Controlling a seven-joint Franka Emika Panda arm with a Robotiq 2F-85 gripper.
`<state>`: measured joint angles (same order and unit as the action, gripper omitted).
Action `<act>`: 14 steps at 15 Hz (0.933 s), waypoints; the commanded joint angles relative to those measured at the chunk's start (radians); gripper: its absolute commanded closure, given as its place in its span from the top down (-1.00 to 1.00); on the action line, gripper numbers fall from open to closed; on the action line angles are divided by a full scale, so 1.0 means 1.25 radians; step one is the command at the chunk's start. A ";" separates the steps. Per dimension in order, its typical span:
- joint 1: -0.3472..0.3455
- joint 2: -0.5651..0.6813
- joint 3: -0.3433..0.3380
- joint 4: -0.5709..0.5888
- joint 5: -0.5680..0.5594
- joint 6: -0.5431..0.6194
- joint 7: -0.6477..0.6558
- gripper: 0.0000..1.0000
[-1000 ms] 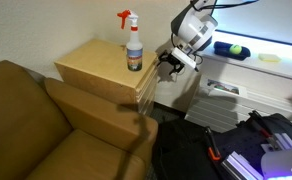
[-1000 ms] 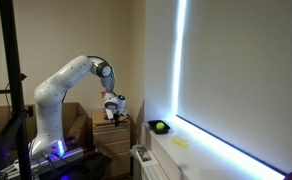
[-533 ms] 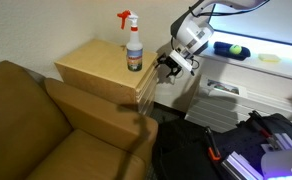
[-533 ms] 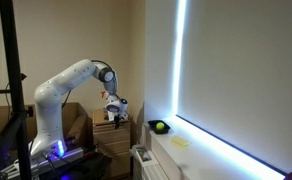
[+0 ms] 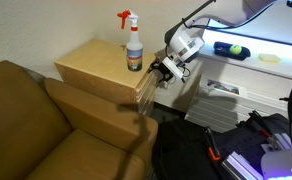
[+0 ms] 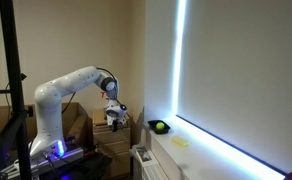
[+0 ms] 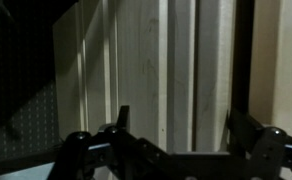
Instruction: Open the top drawer of the cabinet
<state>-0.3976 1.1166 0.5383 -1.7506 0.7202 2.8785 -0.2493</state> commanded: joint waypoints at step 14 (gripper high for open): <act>0.068 -0.041 -0.188 -0.025 -0.029 0.058 0.054 1.00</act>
<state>-0.2917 1.0525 0.3843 -1.7291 0.6941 2.8669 -0.1940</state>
